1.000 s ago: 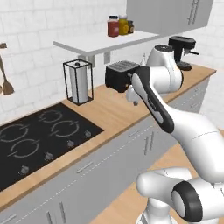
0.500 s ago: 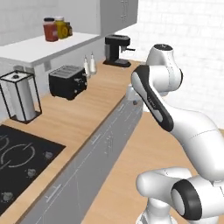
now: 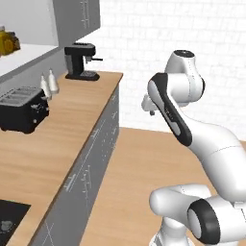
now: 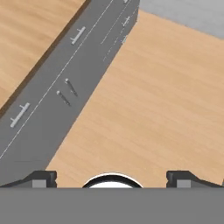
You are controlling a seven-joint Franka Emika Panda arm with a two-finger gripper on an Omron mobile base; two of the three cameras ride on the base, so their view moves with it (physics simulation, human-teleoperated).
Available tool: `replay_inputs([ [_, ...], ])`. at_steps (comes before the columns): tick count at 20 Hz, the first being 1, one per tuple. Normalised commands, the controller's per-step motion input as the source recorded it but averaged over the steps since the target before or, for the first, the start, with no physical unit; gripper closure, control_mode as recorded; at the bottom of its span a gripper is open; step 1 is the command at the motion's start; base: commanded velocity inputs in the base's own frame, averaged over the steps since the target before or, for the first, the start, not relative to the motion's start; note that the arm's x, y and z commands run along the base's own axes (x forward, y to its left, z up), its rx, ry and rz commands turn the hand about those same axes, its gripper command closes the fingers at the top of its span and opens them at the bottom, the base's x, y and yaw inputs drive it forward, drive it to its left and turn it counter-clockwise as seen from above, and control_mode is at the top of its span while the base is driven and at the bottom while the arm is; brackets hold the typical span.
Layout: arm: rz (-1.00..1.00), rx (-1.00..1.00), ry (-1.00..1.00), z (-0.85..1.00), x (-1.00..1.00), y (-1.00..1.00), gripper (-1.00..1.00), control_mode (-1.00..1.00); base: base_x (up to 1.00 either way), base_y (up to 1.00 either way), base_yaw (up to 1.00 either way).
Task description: Navigate to the coffee machine.
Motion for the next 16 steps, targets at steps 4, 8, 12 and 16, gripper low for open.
replay_inputs([
  [4, 0.00, 0.00, 0.00, 0.00, 0.00, 0.00, -1.00, 1.00, 1.00, -0.44, -0.04],
  [8, 0.00, 0.00, 0.00, 0.00, 0.00, 0.00, -1.00, 1.00, 1.00, -0.47, -0.01],
  [12, 0.00, 0.00, 0.00, 0.00, 0.00, 0.00, -1.00, 1.00, 1.00, -0.44, -0.01],
  [16, 0.00, 0.00, 0.00, 0.00, 0.00, 0.00, -1.00, 1.00, 1.00, -0.39, -0.03],
])
